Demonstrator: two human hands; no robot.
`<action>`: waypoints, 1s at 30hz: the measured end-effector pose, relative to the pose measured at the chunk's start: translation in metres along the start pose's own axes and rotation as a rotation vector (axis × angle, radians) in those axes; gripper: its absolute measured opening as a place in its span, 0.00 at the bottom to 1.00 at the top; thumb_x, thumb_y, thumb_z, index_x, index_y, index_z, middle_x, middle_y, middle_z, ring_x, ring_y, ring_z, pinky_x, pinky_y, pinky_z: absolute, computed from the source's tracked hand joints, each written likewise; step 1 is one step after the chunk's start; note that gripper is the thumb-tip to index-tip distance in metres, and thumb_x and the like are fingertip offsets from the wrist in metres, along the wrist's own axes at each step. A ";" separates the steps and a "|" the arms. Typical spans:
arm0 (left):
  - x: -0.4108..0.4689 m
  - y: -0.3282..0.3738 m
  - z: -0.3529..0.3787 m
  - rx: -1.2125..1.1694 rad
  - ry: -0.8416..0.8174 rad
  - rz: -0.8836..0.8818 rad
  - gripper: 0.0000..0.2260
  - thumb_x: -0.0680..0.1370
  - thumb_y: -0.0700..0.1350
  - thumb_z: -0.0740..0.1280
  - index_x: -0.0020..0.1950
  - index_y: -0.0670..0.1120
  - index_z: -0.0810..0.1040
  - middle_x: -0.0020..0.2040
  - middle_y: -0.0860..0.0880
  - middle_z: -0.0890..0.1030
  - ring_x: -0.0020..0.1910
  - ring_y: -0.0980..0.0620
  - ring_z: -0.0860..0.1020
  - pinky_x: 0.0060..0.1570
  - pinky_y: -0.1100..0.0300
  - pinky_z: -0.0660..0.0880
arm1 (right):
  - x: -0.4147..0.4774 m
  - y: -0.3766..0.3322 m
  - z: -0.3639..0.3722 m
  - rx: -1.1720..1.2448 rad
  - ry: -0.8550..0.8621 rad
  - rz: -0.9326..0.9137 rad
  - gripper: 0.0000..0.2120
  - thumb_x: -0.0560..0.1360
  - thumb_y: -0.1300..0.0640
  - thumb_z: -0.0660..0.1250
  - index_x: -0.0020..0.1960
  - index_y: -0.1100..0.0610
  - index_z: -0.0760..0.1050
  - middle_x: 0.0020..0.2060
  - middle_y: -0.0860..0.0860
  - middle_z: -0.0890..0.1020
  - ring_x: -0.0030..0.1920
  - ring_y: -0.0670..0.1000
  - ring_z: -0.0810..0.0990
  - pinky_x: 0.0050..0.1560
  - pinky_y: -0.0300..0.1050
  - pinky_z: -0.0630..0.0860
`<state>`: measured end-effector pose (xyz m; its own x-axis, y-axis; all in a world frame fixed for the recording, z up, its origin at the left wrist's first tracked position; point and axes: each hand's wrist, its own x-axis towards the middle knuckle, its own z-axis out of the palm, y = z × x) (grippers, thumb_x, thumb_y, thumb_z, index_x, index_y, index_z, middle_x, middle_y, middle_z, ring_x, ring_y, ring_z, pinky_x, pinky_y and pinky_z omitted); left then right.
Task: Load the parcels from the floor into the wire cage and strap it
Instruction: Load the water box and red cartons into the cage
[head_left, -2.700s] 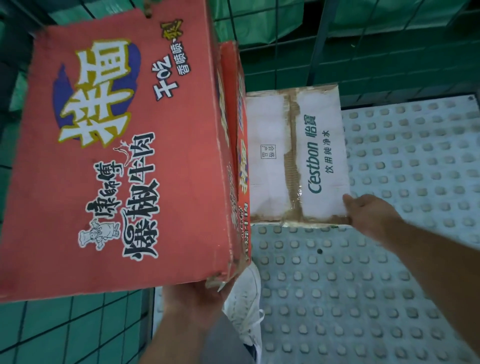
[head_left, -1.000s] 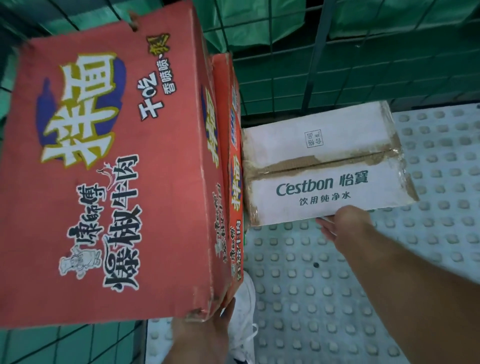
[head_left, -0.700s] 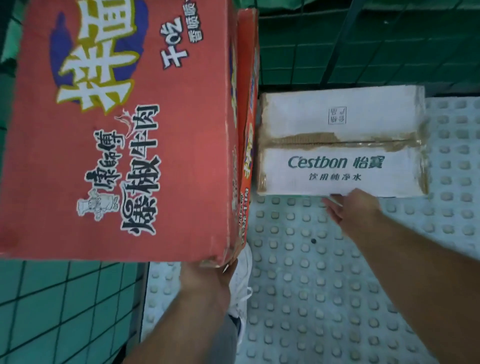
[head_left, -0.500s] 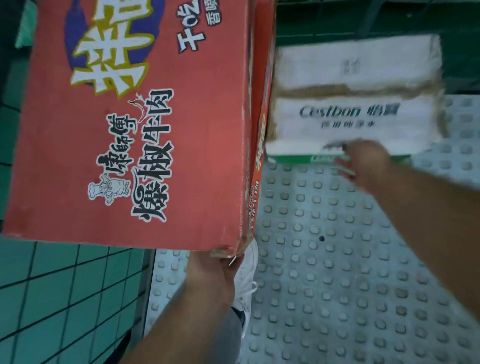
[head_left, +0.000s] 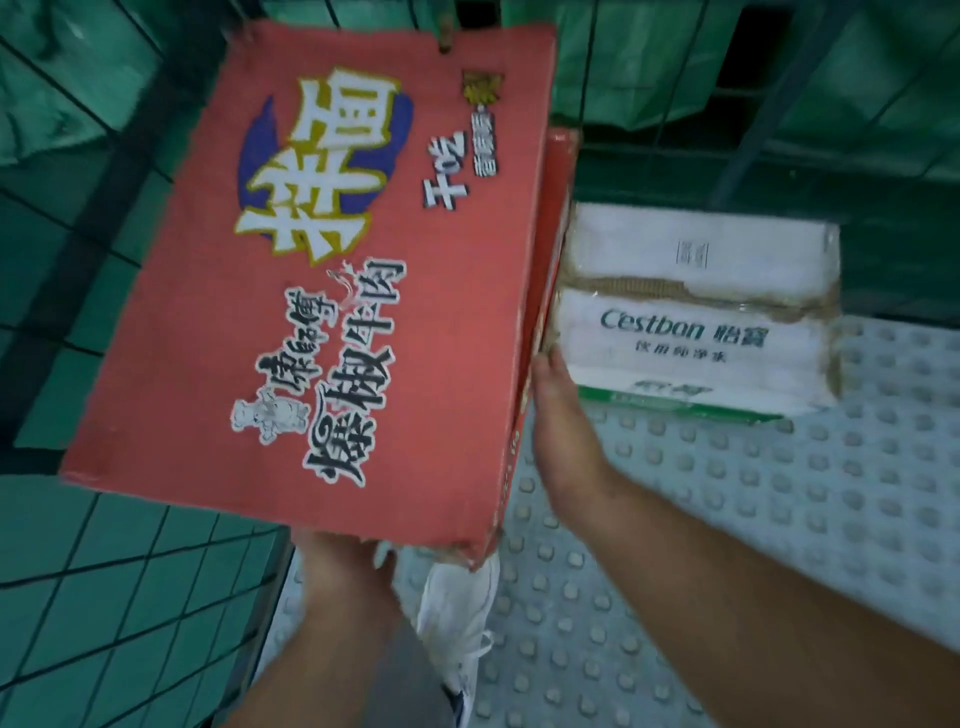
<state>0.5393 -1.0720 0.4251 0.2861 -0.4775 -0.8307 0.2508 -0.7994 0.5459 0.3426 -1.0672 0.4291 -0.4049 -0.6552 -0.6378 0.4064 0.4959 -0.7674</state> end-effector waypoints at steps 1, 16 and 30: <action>0.004 0.014 -0.003 -0.014 -0.028 0.059 0.20 0.86 0.39 0.53 0.77 0.47 0.69 0.72 0.46 0.76 0.69 0.44 0.76 0.57 0.53 0.75 | 0.001 -0.009 0.019 -0.004 -0.002 -0.048 0.25 0.82 0.30 0.50 0.77 0.33 0.63 0.72 0.34 0.71 0.72 0.36 0.69 0.75 0.44 0.64; -0.002 0.058 -0.019 0.402 -0.005 0.348 0.23 0.72 0.57 0.64 0.69 0.66 0.73 0.73 0.54 0.71 0.72 0.47 0.68 0.67 0.39 0.68 | -0.033 -0.030 0.036 -0.367 0.038 -0.022 0.22 0.85 0.36 0.48 0.63 0.40 0.78 0.53 0.41 0.82 0.54 0.45 0.80 0.55 0.42 0.73; -0.110 -0.063 -0.035 0.556 -0.266 0.072 0.24 0.85 0.36 0.58 0.80 0.52 0.62 0.65 0.44 0.78 0.56 0.45 0.78 0.43 0.56 0.77 | -0.128 -0.010 -0.055 -0.698 -0.117 -0.022 0.16 0.85 0.54 0.55 0.39 0.54 0.70 0.30 0.50 0.73 0.30 0.48 0.70 0.27 0.40 0.65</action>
<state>0.5242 -0.9561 0.4860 0.0258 -0.5545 -0.8318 -0.3008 -0.7978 0.5225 0.3456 -0.9571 0.5152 -0.3007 -0.7070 -0.6401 -0.2369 0.7055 -0.6680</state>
